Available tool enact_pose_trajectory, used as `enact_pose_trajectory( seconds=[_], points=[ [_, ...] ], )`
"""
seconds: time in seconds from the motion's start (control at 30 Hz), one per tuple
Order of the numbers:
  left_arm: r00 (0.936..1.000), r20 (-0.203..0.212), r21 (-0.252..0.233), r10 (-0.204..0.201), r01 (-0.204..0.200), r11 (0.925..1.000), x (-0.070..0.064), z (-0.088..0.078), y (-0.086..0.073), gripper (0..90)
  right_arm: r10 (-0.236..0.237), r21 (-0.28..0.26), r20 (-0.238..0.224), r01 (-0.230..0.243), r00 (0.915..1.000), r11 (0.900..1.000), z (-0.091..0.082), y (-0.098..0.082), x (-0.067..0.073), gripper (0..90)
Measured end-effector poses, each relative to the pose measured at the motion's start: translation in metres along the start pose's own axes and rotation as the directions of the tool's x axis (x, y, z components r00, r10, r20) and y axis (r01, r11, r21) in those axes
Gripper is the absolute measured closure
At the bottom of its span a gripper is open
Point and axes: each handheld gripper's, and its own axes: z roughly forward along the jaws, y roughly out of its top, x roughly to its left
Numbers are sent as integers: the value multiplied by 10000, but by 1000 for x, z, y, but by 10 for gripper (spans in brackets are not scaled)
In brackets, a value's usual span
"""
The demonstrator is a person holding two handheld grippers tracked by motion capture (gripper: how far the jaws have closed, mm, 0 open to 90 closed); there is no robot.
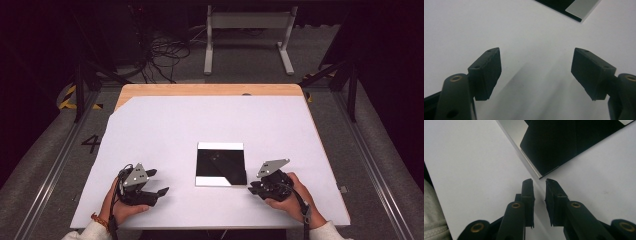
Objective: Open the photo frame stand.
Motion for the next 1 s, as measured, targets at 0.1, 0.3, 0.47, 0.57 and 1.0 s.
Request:
enact_pose_trajectory(
  seconds=[0.1,0.3,0.47,0.57,1.0],
  points=[
    [10000,28,38,34,-35,10000,-1,1,0,244,-85,294,102,82,9999,9995,2,7,0,781],
    [10000,55,18,-2,2,10000,0,1,0,236,-318,834,4,317,9995,9960,13,9,4,770],
    [9999,134,81,13,-14,10000,-1,2,1,231,-137,678,-78,142,9999,9976,14,9,2,768],
    [9998,173,74,18,-20,10000,-1,2,1,227,-26,559,-139,34,9999,9984,14,8,0,751],
    [9997,226,185,-3,-1,9998,-1,4,1,212,1081,-548,-1016,-1140,9889,9920,14,3,-13,655]
  ],
)
